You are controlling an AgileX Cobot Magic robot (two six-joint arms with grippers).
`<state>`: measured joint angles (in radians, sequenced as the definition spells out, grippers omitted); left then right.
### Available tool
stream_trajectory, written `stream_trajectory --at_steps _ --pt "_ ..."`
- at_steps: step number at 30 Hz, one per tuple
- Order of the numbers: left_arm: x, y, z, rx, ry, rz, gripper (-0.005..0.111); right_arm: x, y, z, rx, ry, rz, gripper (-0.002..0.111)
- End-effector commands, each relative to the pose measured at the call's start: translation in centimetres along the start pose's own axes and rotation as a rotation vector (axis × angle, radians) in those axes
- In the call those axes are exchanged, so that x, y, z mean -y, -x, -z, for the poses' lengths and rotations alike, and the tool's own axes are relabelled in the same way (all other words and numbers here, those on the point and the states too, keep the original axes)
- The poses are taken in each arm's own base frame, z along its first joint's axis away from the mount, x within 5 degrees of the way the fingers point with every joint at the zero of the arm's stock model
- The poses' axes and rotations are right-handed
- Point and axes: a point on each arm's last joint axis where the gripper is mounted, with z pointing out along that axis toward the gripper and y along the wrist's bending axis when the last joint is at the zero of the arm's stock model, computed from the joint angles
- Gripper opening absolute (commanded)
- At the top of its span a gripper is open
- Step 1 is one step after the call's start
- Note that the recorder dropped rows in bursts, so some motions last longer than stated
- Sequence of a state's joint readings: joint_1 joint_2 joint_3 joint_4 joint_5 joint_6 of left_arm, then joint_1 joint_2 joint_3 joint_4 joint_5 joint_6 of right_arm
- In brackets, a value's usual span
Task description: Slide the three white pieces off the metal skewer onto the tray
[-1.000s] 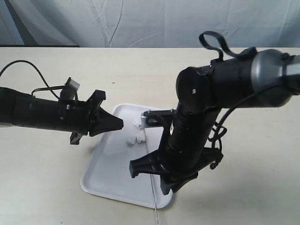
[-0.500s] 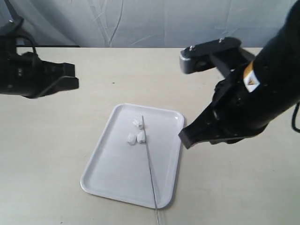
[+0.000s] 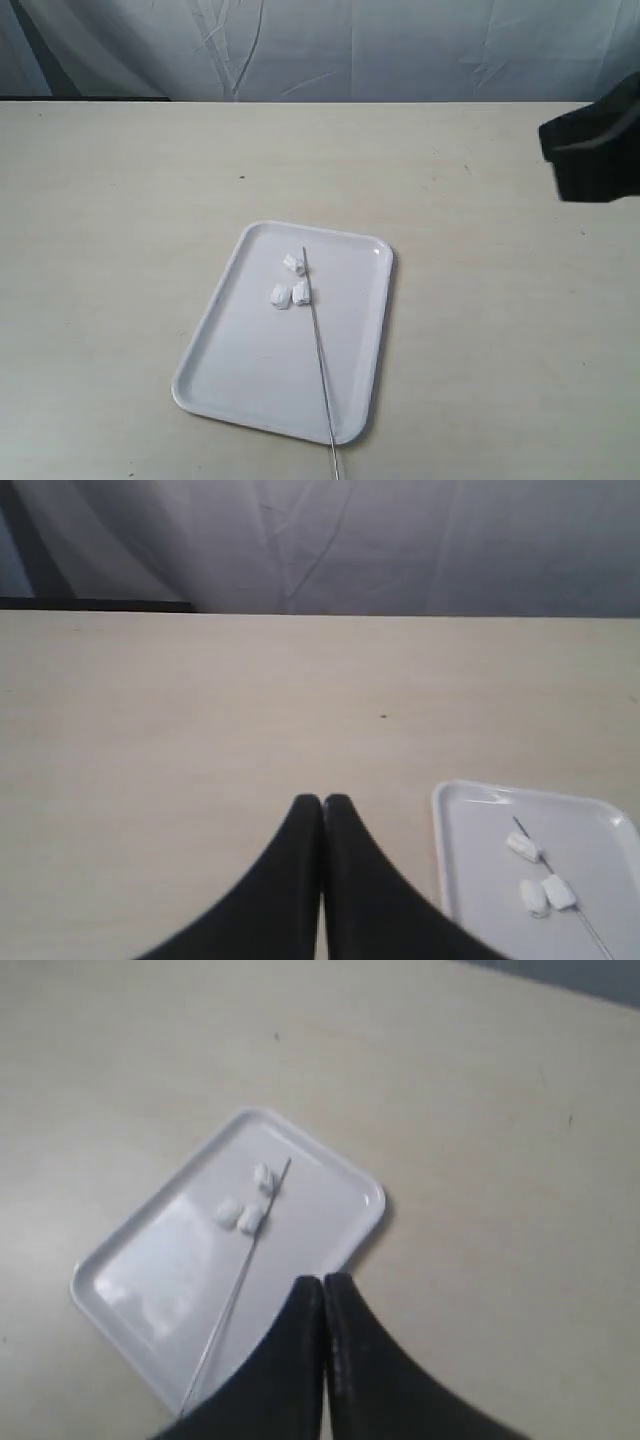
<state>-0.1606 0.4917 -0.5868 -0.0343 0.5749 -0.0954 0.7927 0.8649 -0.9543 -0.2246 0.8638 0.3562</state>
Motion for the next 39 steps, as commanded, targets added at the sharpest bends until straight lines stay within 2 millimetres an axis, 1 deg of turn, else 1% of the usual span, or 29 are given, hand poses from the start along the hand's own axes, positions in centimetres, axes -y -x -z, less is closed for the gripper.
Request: stream_trajectory --at_steps 1,3,6,8,11,12,13,14,15,16,17,20,22,29,32,35,38,39 --pt "-1.0 -2.5 3.6 0.081 0.076 0.042 0.000 1.2 -1.5 2.5 0.204 -0.006 -0.037 -0.001" --pt "-1.1 -3.3 5.2 0.141 0.066 0.049 0.000 1.7 -2.9 2.9 0.239 -0.011 -0.043 -0.001" --pt "-1.2 -4.5 6.6 0.209 0.053 0.054 0.000 2.4 -5.5 3.2 0.294 -0.017 -0.045 -0.001" --pt "-1.3 -5.1 6.9 0.231 0.049 0.055 0.000 2.7 -7.0 3.1 0.355 0.001 -0.040 -0.001" --pt "-1.4 -5.9 6.5 0.229 0.056 0.034 0.000 2.3 -9.0 3.4 0.554 0.114 -0.021 -0.001" --pt "-1.4 -5.9 6.5 0.236 0.055 0.021 0.000 2.3 -9.4 3.7 0.626 0.149 -0.027 -0.001" --pt "-1.4 -5.9 6.3 0.246 0.055 -0.007 0.000 2.7 -10.4 4.0 0.672 0.146 -0.071 -0.001" --pt "-1.4 -6.0 6.1 0.255 0.055 -0.020 0.000 3.2 -11.0 3.8 0.648 0.101 -0.088 -0.001" --pt "-1.4 -6.1 5.7 0.282 0.049 -0.030 0.000 4.3 -12.0 3.2 0.563 -0.029 -0.125 -0.001" --pt "-1.4 -6.1 5.5 0.299 0.053 -0.040 0.000 5.0 -12.5 3.0 0.517 -0.106 -0.144 -0.001" --pt "-1.4 -6.1 5.2 0.320 0.048 -0.043 0.000 6.0 -13.2 2.7 0.472 -0.225 -0.159 -0.001" --pt "-1.1 -6.3 5.1 0.301 0.009 0.009 0.000 6.7 -12.9 2.9 0.511 -0.335 -0.101 -0.001" --pt "-1.2 -6.3 5.1 0.299 0.025 -0.009 0.000 7.0 -13.1 2.9 0.488 -0.369 -0.110 -0.001" --pt "-1.5 -6.3 5.1 0.303 0.053 -0.043 0.000 7.0 -13.2 2.9 0.483 -0.368 -0.116 -0.001" --pt "-1.6 -6.3 5.2 0.308 0.091 -0.041 0.000 7.0 -13.2 2.9 0.483 -0.368 -0.116 -0.001" --pt "-1.7 -6.3 5.2 0.313 0.148 -0.026 0.000 7.3 -13.7 3.2 0.477 -0.379 -0.157 -0.001" --pt "-1.9 -6.3 5.3 0.319 0.215 -0.010 0.000 6.7 -14.2 3.3 0.482 -0.291 -0.243 -0.001" --pt "-1.9 -6.3 5.3 0.321 0.239 -0.004 0.000 6.6 -14.4 3.1 0.478 -0.292 -0.216 -0.001"
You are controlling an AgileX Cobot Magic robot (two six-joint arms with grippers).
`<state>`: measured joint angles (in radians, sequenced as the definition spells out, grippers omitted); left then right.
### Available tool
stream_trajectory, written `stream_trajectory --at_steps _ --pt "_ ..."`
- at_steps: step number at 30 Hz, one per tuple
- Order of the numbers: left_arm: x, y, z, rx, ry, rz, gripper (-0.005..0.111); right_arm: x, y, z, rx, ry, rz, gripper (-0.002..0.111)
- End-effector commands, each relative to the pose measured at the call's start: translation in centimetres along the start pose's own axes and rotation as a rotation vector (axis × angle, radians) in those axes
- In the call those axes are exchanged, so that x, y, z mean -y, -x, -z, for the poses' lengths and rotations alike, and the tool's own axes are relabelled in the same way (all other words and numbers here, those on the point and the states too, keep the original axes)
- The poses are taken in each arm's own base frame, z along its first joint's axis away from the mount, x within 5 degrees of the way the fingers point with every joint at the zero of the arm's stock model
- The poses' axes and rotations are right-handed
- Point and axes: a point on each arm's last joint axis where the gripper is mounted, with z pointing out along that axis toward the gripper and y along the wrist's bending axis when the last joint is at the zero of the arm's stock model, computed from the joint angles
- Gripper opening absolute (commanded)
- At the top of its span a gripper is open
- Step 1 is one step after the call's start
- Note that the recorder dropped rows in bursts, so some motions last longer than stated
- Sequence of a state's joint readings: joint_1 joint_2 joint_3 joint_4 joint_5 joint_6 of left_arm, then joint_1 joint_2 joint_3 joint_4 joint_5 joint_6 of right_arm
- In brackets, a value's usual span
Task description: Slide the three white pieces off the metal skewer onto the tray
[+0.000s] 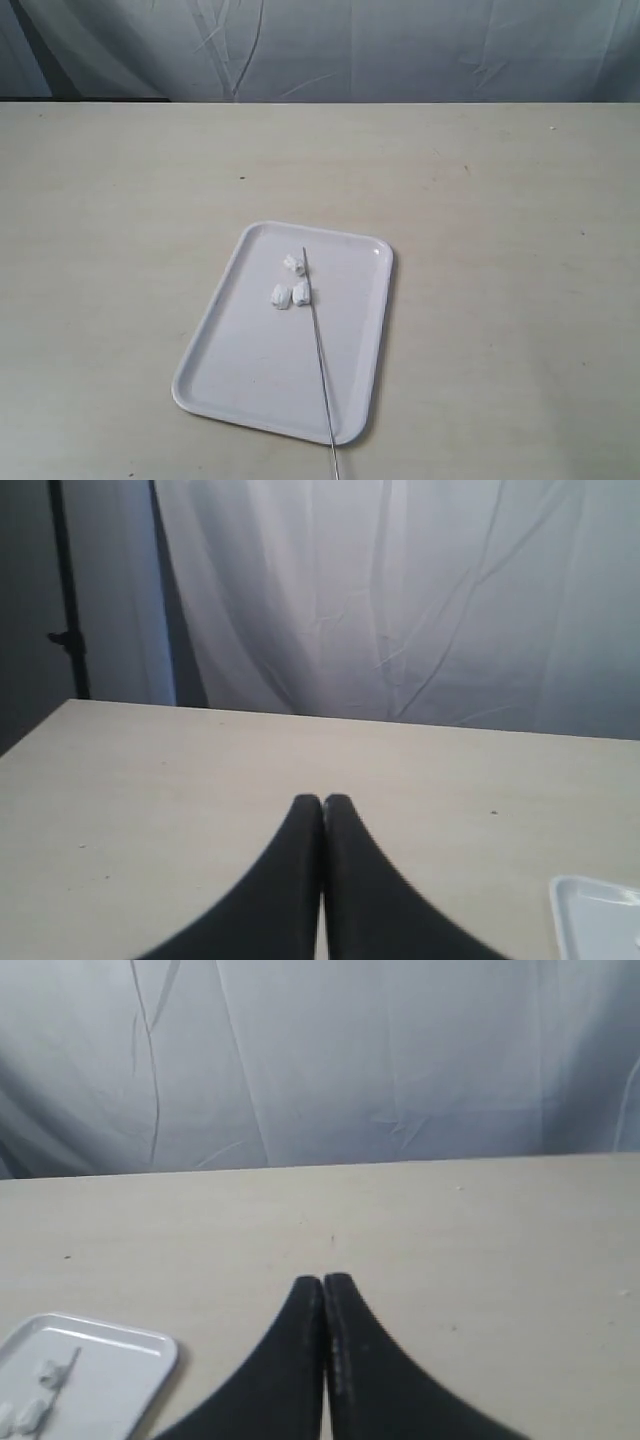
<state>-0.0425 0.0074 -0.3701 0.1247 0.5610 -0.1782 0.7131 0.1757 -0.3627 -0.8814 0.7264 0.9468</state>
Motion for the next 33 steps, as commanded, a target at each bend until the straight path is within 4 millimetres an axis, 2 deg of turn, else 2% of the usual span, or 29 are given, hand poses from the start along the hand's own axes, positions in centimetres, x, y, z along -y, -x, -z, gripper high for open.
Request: stream_trajectory --at_steps 1,3,19,24,33 --pt "-0.2 0.0 0.1 0.019 0.083 0.004 0.000 -0.4 -0.8 0.3 0.003 0.041 0.006 -0.001" --pt "-0.3 0.0 0.1 0.021 0.117 0.007 0.000 -0.5 -1.1 0.1 0.035 0.029 0.078 -0.001" --pt "-0.3 -0.4 -0.1 0.015 0.134 0.039 0.000 -0.5 -8.0 -2.0 0.094 -0.061 0.119 -0.001" --pt "-0.1 -2.7 -1.6 0.011 0.083 0.124 0.000 -0.4 -7.7 -1.9 0.146 -0.097 0.144 -0.001" --pt "-0.4 -6.6 -3.3 -0.022 0.084 0.128 0.000 0.5 -7.7 -1.7 0.146 -0.251 0.124 -0.001"
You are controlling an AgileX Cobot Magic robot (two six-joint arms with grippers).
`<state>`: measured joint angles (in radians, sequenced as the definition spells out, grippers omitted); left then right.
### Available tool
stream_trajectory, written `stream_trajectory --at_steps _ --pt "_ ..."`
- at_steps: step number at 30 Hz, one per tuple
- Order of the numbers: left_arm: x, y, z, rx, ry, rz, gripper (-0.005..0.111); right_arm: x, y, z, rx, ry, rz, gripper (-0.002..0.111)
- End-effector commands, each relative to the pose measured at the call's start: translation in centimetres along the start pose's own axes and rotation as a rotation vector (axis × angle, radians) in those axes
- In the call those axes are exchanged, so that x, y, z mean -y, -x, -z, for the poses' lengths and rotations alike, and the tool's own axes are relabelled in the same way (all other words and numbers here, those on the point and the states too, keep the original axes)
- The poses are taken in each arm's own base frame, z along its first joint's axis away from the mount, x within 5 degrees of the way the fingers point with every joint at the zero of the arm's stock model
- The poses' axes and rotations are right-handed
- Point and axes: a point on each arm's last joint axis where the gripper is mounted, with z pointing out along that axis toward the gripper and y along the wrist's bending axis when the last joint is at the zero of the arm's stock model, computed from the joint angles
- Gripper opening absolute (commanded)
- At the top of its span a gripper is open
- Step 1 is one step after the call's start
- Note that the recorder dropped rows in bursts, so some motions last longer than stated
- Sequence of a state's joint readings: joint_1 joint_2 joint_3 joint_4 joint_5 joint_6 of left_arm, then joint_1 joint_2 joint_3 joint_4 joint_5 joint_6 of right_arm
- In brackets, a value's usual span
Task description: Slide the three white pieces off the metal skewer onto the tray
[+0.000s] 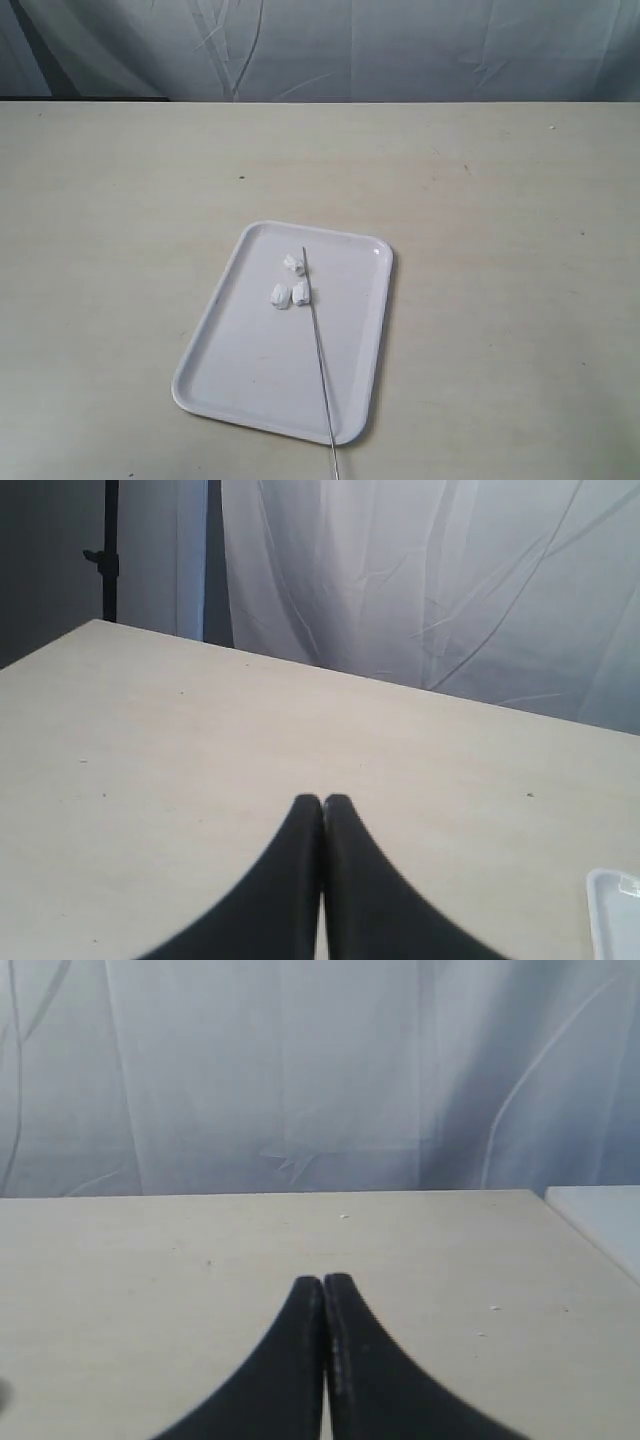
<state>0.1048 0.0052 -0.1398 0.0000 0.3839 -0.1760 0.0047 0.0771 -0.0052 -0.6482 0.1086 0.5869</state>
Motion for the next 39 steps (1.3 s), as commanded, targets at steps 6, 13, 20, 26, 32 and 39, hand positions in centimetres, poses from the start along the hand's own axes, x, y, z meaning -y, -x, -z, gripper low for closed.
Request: stream_trajectory --at_steps 6,13,20,26,32,39 --pt "-0.6 -3.4 -1.3 -0.022 0.007 -0.023 0.000 0.5 -0.9 0.1 -0.078 -0.054 0.010 -0.001" --pt "-0.6 -3.1 -1.3 0.009 0.002 -0.056 0.000 0.3 -1.9 0.2 -0.192 -0.021 -0.014 -0.001" --pt "-0.5 -3.1 -1.3 0.010 -0.003 -0.046 0.000 -0.3 -2.0 0.2 -0.207 0.067 0.054 -0.001" --pt "-0.1 -3.1 -1.3 0.004 -0.081 -0.049 0.000 -0.9 -2.0 0.3 -0.205 0.127 0.067 -0.001" --pt "0.1 -3.2 -1.3 0.004 -0.115 -0.141 0.000 -0.8 -1.8 0.6 -0.159 0.113 0.058 -0.001" --pt "0.1 -3.2 -1.3 0.004 -0.116 -0.139 0.000 -0.7 -1.7 0.7 -0.141 0.102 0.051 -0.001"
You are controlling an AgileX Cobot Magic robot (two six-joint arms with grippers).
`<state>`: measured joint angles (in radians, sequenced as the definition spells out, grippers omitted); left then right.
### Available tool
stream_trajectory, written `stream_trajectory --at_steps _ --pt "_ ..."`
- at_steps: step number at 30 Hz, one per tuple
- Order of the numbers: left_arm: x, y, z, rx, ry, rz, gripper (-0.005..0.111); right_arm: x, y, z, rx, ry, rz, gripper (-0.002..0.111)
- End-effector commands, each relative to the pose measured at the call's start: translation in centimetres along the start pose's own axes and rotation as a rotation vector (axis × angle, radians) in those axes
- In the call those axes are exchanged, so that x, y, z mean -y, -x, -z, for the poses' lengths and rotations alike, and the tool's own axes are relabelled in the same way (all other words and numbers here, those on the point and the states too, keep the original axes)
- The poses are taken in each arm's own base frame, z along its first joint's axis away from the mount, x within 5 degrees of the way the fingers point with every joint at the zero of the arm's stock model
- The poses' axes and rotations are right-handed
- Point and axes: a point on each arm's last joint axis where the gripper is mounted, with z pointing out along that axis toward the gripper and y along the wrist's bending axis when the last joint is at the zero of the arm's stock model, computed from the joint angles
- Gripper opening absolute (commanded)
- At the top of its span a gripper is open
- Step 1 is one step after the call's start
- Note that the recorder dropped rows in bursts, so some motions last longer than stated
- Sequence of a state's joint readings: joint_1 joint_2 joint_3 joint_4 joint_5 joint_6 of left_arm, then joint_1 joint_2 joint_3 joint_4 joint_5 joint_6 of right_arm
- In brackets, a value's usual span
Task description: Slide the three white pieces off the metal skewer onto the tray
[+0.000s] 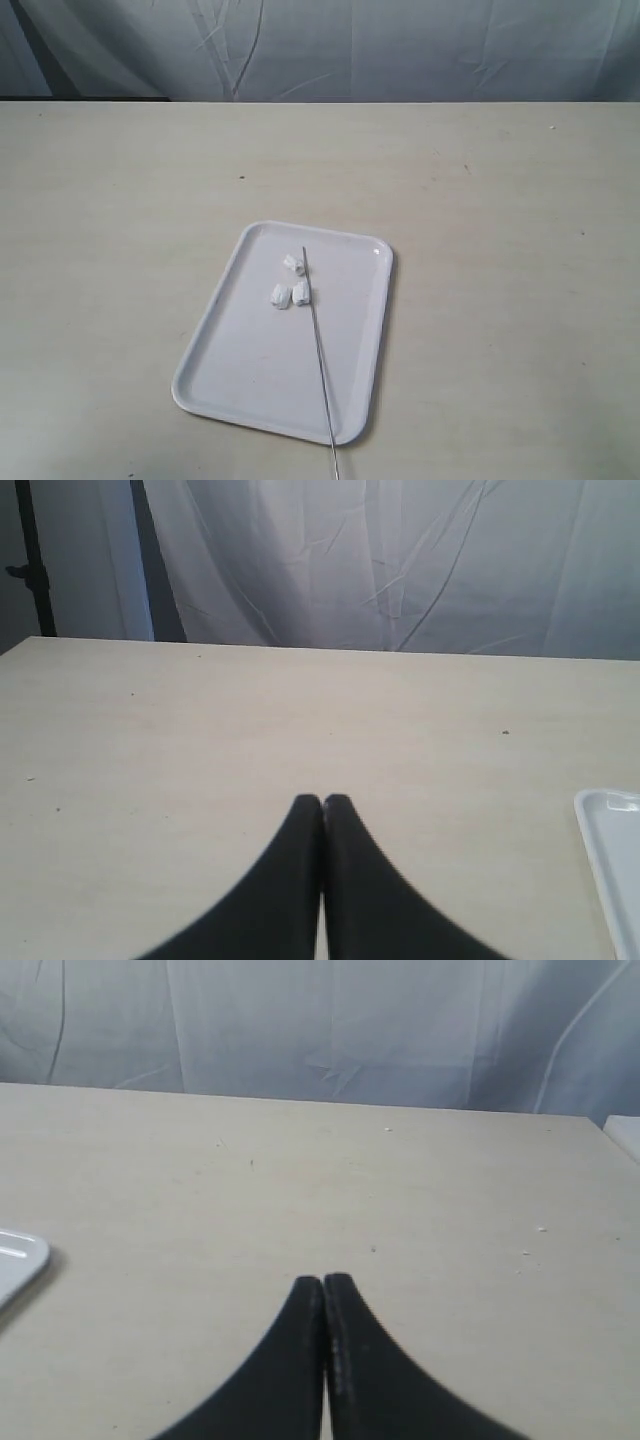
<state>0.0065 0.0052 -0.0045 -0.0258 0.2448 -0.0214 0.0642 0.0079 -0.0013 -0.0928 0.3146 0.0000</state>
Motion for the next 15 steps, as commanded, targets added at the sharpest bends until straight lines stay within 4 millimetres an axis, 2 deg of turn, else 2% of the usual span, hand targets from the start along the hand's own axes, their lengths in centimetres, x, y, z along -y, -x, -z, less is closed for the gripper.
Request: stream_trajectory --at_steps 1,15 --pt "0.07 -0.02 0.00 0.012 -0.012 0.010 0.000 0.03 0.01 0.05 0.009 -0.006 0.006 -0.001" --pt "0.05 -0.03 0.00 0.010 -0.009 0.017 0.000 -0.11 -0.47 0.05 -0.044 0.008 -0.017 -0.001"
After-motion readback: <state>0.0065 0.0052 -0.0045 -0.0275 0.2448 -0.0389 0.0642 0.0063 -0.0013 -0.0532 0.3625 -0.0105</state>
